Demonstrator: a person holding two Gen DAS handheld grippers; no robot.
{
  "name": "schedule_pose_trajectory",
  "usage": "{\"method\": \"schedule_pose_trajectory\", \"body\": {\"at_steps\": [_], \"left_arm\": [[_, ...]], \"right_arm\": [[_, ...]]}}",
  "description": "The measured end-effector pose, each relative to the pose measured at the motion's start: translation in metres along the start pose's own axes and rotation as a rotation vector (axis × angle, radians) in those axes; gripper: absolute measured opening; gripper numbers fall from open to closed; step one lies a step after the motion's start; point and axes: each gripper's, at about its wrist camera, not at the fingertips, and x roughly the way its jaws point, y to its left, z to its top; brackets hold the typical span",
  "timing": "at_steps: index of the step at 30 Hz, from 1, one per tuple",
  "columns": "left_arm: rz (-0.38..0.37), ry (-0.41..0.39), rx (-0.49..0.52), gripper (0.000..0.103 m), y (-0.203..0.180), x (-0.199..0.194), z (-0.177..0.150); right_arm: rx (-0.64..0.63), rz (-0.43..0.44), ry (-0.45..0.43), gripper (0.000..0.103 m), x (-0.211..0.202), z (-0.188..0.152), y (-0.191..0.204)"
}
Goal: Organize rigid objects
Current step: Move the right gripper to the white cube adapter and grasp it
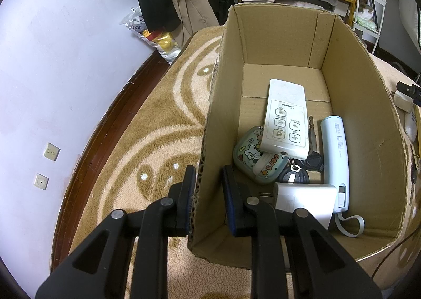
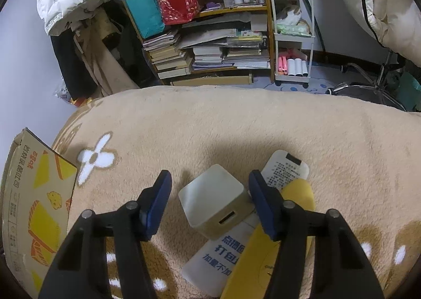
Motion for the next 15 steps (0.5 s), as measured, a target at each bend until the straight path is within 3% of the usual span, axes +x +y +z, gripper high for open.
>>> {"method": "schedule_pose_trajectory", "body": {"at_steps": [11,15], "left_arm": [[-0.001,0.001,0.0,0.02,0.0,0.0,0.0],[0.002,0.001,0.001,0.02,-0.001,-0.001,-0.001]], "right_arm": [[-0.081,-0.012,0.036,0.064,-0.001,-0.002,0.009],[-0.187,-0.069,0.055,0.06,0.0,-0.008,0.023]]}}
